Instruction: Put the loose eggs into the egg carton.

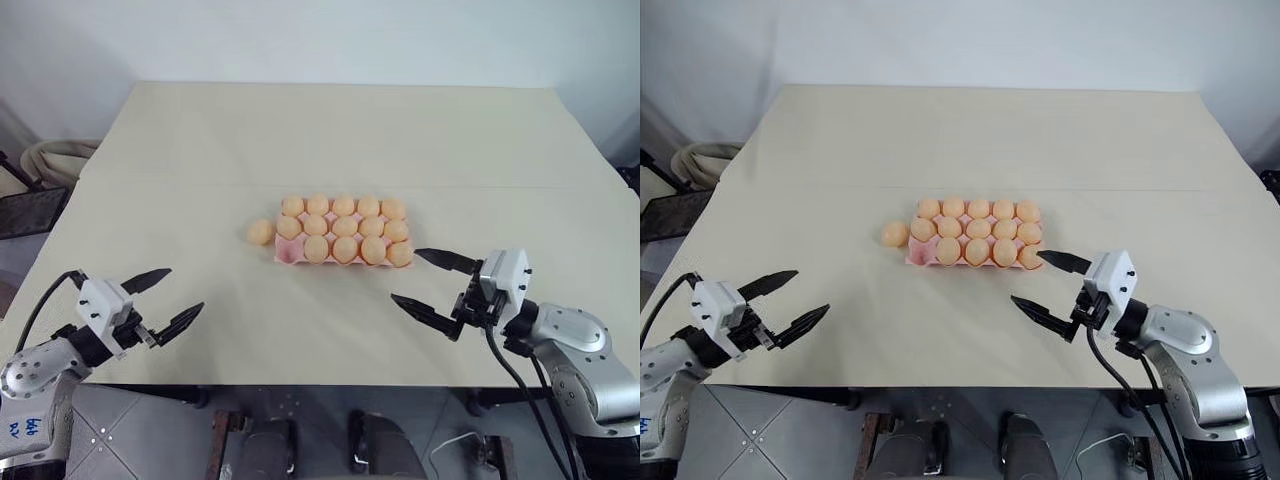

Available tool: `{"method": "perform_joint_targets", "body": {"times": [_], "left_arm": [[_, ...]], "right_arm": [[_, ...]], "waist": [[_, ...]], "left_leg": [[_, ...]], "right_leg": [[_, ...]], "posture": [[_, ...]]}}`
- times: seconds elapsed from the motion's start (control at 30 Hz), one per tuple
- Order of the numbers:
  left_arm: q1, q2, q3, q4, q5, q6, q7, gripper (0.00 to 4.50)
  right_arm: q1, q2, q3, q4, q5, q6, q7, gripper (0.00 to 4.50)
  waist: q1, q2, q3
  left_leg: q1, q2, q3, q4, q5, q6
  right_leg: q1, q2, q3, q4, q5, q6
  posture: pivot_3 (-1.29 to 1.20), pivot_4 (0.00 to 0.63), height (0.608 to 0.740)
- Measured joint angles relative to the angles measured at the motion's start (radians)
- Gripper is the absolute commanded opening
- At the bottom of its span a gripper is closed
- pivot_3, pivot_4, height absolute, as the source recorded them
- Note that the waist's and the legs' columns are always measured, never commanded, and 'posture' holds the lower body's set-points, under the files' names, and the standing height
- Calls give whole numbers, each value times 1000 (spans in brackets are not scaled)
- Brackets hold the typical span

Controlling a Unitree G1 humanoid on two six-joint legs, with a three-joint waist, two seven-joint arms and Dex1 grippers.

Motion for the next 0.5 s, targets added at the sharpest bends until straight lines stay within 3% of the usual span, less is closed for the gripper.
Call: {"method": "perform_joint_targets", "body": {"times": [0.23,0.5], "left_arm": [[-185,-19,-132,13,37,64,63,4473],[-522,-55,-289,313,162,80,101,4473]], "right_arm": [[21,-28,-32,54,-15,-23,31,4500],[110,-75,-147,93,-2,-11,41,4500]], "waist": [[0,0,0],[7,0,0]], "left_leg": [[0,0,0,0,0,0],[1,0,4,1,0,1]], "right_leg": [[0,0,-1,1,2,3],[-1,0,-2,3,3,5]], "posture": [[0,150,740],[0,150,740]]}}
